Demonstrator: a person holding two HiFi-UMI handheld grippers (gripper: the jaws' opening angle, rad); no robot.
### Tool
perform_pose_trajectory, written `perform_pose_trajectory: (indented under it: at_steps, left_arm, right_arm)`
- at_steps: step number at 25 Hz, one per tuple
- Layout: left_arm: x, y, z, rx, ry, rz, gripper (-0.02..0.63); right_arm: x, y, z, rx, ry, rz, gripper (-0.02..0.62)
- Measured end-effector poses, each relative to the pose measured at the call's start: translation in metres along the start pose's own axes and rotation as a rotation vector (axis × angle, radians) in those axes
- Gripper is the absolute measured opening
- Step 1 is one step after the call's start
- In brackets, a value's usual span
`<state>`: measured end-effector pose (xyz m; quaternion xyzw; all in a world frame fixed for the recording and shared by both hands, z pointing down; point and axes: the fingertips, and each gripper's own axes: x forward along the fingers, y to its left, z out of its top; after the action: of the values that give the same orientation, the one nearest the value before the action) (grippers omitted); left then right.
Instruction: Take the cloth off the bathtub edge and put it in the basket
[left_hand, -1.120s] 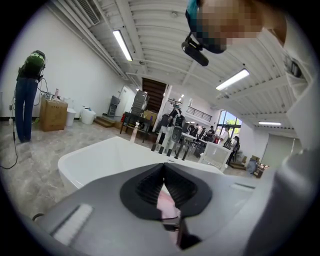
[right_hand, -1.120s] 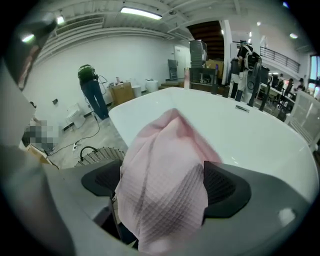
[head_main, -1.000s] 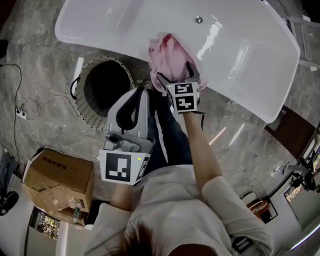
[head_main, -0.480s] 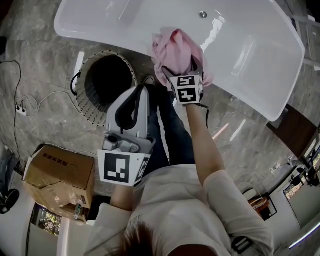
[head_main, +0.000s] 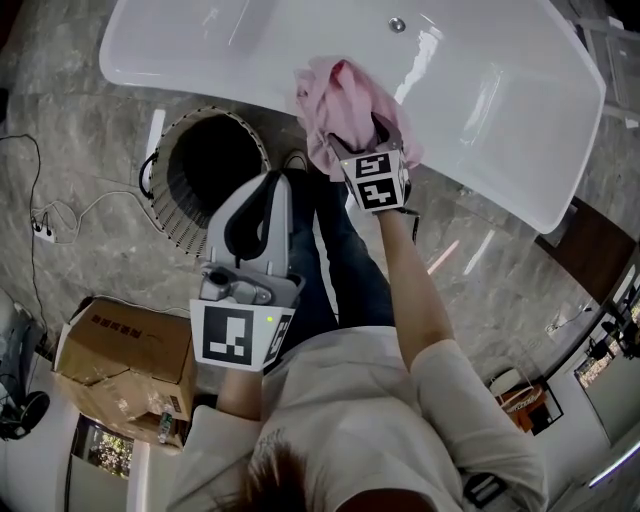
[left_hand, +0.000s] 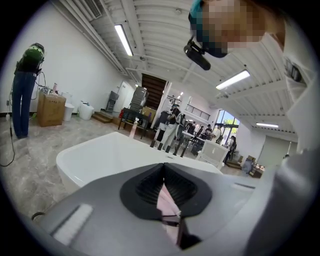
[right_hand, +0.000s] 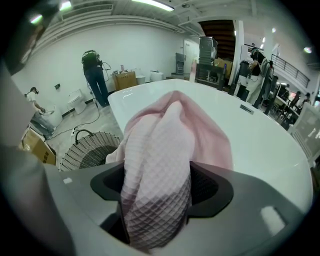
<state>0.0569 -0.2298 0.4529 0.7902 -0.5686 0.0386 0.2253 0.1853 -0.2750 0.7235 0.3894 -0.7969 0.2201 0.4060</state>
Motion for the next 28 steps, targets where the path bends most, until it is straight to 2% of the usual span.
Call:
perform_pose_trajectory:
  at_steps: [4, 6, 8, 12, 16, 19, 23, 28]
  left_arm:
    - [0.003, -0.004, 0.004, 0.006, -0.006, -0.013, 0.048]
    - [0.005, -0.008, 0.005, 0.009, -0.001, -0.024, 0.048]
    - [0.007, -0.011, 0.006, 0.011, -0.001, -0.036, 0.048]
    - [0.01, -0.014, 0.006, 0.017, 0.006, -0.049, 0.048]
    - [0.01, -0.021, 0.012, 0.021, 0.005, -0.062, 0.048]
    - [0.008, -0.026, 0.018, 0.027, 0.0, -0.066, 0.048]
    - [0.005, -0.033, 0.037, 0.046, -0.021, -0.069, 0.048]
    - [-0.003, -0.046, 0.071, 0.076, -0.071, -0.075, 0.048]
  right_arm:
    - [-0.015, -0.005, 0.007, 0.007, 0.002, -0.004, 0.247]
    - [-0.022, -0.01, 0.008, 0.065, -0.006, -0.007, 0.181]
    - [-0.026, -0.015, 0.009, 0.126, -0.017, 0.001, 0.15]
    - [-0.04, -0.012, 0.018, 0.199, -0.074, 0.068, 0.129]
    - [-0.073, 0.004, 0.052, 0.283, -0.219, 0.195, 0.121]
    - [-0.107, 0.01, 0.081, 0.345, -0.327, 0.258, 0.12]
    - [-0.156, 0.008, 0.117, 0.385, -0.439, 0.279, 0.118]
    - [-0.221, 0.003, 0.167, 0.344, -0.56, 0.291, 0.117]
